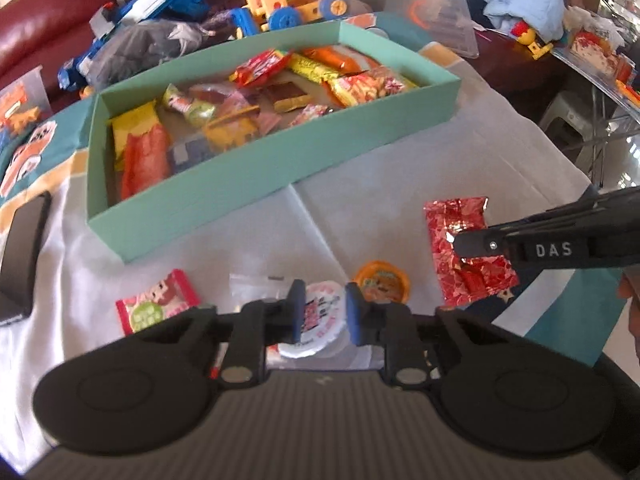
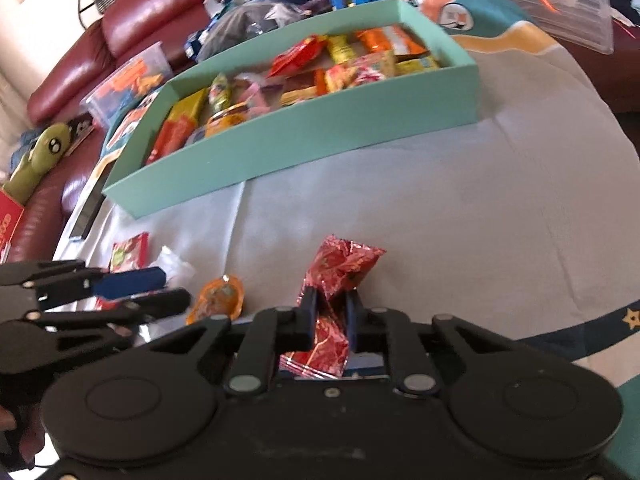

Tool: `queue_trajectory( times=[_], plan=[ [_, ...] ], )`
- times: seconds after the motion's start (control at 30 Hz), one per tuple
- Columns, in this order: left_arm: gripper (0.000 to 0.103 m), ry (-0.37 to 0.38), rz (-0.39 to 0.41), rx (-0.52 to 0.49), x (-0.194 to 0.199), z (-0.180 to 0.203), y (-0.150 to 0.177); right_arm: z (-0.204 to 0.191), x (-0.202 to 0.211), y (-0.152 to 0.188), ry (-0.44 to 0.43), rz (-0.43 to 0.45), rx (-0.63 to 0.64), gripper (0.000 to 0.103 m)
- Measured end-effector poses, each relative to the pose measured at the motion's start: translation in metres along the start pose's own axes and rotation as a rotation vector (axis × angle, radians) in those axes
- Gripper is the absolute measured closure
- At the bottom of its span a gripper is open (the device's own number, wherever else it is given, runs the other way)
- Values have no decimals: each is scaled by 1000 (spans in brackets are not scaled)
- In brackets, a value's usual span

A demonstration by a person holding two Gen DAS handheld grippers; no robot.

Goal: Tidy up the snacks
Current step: 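Grasp the clear round jelly cup with left gripper while right lifts red foil candy, then carry both held snacks over the teal tray and lower them in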

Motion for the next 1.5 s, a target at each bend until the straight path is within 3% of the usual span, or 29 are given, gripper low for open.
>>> queue_trajectory(
  times=[0.07,0.2,0.37,0.43,0.5,0.57,0.6,0.67,0.77,0.83,0.9,1.03,1.2,1.27,1.37,1.5],
  plan=[
    [83,5,-4,-13,0,2,1,2,0,0,-3,1,-10,89],
    [66,-15,-18,-16,-2,0,9,2,-4,3,-8,-5,-17,88],
    [59,-6,-36,-29,-6,-2,8,4,-5,4,-14,7,-29,88],
    [49,5,-42,-48,-8,3,8,4,-5,5,-15,13,-35,88],
    [52,-3,-44,-67,-9,9,9,4,-4,5,-20,19,-42,88],
    [68,-8,-40,-71,-8,12,10,5,-4,5,-28,24,-50,88],
    [85,17,-48,-51,-7,14,10,5,-4,6,-33,26,-55,88],
    [89,27,-52,-36,-6,17,12,6,-3,6,-40,33,-61,88],
    [84,2,-55,-61,-4,18,14,6,-3,7,-47,41,-62,88],
    [56,-25,-76,-48,-5,11,18,8,-3,8,-55,46,-66,88],
    [50,-34,-91,-42,-5,5,23,8,-2,9,-60,51,-75,88],
    [50,-36,-113,-54,0,2,33,8,-1,10,-69,57,-88,88],
    [47,-31,-101,-165,5,14,35,7,-1,11,-70,64,-97,88],
    [62,-16,-93,-201,5,20,35,7,-1,12,-72,64,-101,88],
    [61,-35,-69,-248,3,24,32,6,-1,13,-70,65,-105,88],
    [47,-59,-41,-371,3,31,29,5,-1,13,-68,64,-107,88]
  ],
)
Point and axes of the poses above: each gripper's, at about its wrist camera, not at the fingertips, and x roughly against the way its jaws point, z to its right, y to its underside, the point moved 7 cm from there along -x, roughly the way its jaws point, and after that the axes turned 8 degrees about z, right-handed, at the moved point
